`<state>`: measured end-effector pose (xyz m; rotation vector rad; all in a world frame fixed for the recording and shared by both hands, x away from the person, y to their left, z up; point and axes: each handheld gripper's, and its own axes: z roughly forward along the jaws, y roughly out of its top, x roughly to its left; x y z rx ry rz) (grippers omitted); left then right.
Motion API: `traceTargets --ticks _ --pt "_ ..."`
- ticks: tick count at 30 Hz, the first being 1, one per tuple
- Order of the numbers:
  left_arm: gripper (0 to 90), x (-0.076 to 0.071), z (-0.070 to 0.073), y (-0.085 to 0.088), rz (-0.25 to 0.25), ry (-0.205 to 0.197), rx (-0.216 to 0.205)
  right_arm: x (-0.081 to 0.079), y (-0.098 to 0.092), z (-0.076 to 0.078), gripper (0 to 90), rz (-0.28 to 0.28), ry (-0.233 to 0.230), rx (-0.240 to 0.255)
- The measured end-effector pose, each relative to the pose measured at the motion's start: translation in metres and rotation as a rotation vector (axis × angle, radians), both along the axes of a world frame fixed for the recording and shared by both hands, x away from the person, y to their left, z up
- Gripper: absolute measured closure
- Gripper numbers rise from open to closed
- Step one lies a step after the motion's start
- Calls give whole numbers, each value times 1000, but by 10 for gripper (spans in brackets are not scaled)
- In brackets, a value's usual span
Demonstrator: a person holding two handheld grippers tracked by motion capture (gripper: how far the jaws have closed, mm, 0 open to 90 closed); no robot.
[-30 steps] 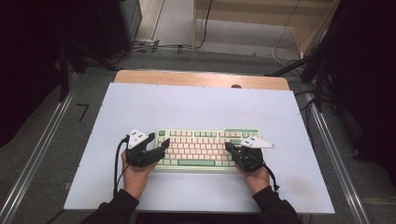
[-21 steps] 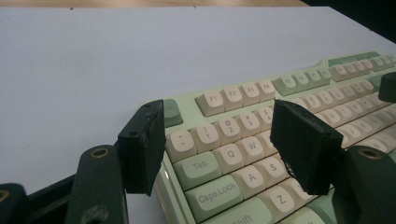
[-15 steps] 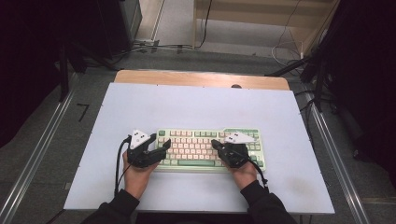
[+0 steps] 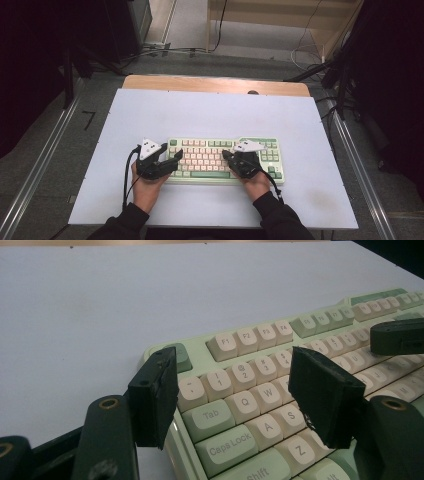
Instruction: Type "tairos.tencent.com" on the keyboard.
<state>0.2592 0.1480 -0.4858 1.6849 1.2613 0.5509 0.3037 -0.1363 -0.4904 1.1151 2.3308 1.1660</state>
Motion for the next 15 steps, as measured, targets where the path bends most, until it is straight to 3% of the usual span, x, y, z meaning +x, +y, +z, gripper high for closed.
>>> traceTargets --ticks 15 --pt "373 0 -1 0 -1 -1 2 2 4 0 873 -3 10 -9"
